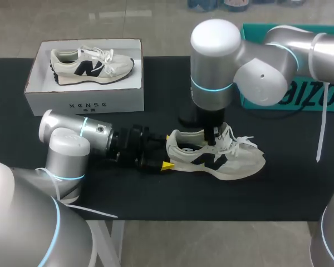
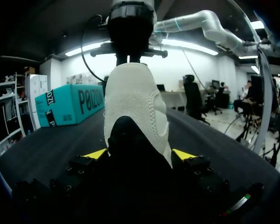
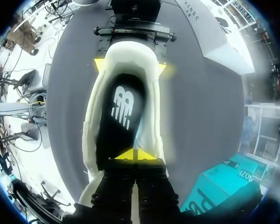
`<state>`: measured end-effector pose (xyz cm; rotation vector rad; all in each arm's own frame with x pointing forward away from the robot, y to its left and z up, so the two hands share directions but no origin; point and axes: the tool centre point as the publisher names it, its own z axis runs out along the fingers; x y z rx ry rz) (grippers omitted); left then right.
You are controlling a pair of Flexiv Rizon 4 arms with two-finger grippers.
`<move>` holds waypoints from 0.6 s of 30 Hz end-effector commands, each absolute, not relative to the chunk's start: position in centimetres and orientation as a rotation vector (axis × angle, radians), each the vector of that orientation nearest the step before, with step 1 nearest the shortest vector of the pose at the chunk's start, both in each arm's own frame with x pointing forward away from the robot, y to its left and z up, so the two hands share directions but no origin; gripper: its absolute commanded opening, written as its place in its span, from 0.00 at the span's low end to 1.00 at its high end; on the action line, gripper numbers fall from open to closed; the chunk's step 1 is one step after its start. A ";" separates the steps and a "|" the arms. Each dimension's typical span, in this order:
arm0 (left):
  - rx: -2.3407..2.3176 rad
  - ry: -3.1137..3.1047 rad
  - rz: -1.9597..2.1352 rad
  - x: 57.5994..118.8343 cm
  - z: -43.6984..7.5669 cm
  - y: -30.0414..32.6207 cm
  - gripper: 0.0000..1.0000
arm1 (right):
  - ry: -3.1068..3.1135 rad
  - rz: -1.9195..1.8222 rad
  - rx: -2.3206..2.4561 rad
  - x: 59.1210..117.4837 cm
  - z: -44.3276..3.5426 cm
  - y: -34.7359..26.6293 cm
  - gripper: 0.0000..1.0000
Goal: Take the shoe out of the shoebox, open the shoe tongue, remove and reinsert the insole, then place the shoe into the shoebox
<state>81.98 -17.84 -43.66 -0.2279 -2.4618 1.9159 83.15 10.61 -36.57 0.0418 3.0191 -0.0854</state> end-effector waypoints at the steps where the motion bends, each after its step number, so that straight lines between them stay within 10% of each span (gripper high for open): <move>1: -0.227 -2.464 1.913 82.0 -44.0 -18.1 0.00 | 3.022 -0.087 0.044 83.2 -37.0 10.7 0.31; 18: -0.227 -2.464 1.913 82.0 -44.0 -18.1 0.00 | 3.043 -0.091 0.054 82.7 -39.3 10.6 0.36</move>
